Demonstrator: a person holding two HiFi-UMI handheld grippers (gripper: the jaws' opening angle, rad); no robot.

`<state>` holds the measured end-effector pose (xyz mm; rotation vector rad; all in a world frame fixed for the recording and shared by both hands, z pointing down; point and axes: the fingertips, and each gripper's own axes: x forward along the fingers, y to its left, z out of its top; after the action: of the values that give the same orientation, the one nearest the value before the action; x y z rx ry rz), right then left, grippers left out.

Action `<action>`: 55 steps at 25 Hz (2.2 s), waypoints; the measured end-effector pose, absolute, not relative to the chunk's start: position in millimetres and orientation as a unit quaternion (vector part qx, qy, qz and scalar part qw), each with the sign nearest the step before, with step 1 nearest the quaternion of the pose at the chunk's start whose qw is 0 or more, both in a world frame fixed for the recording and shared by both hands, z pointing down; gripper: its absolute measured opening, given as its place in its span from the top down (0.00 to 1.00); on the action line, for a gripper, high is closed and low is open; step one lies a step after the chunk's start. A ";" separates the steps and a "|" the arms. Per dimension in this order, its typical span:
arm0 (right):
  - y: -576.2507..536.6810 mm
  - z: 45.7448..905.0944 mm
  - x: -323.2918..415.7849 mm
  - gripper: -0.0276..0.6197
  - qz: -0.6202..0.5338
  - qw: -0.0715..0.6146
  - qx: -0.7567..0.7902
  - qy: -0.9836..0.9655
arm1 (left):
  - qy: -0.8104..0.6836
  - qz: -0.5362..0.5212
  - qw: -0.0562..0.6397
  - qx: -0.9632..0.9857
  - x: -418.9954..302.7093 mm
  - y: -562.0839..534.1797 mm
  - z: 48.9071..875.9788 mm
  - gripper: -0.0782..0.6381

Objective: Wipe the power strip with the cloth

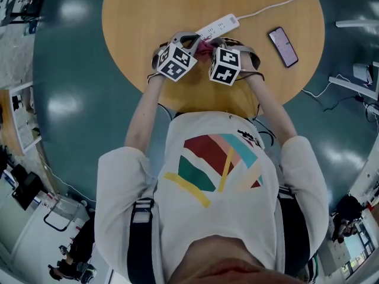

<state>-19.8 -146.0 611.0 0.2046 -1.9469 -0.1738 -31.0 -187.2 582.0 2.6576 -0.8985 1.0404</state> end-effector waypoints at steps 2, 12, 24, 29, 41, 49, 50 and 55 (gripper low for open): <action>-154.3 609.8 -12.5 0.90 -0.073 0.557 0.099 -0.821 | -0.294 0.351 0.065 0.887 -31.1 -186.1 581.5 0.83; -229.5 609.9 63.4 0.90 -0.057 0.594 0.184 -0.781 | -0.284 0.352 0.060 0.890 -34.2 -186.9 580.1 0.83; -281.5 605.5 98.2 0.90 -0.030 0.590 0.249 -0.767 | -0.287 0.361 0.051 0.886 -36.2 -187.8 579.0 0.83; -277.9 590.2 100.2 0.90 -0.062 0.584 0.238 -0.774 | -0.328 0.345 0.064 0.877 -24.9 -176.7 568.5 0.83; -270.1 541.7 -36.5 0.90 -0.277 0.536 -0.057 -0.795 | -0.363 0.354 0.084 0.858 -31.7 -179.6 586.7 0.83; -271.5 578.2 -95.2 0.90 -0.178 0.574 -0.205 -0.773 | -0.388 0.354 0.084 0.847 -61.8 -214.4 587.4 0.83; -270.6 578.0 -102.0 0.90 -0.165 0.573 -0.211 -0.775 | -0.391 0.351 0.086 0.847 -65.8 -215.9 586.1 0.83; -264.0 586.7 -112.5 0.90 -0.088 0.567 -0.276 -0.771 | -0.391 0.342 0.093 0.850 -68.5 -222.8 582.5 0.83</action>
<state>-112.5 -264.0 586.7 -0.6495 -1.8112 -0.2069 -68.5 -222.8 582.5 2.5222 -1.1591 1.0148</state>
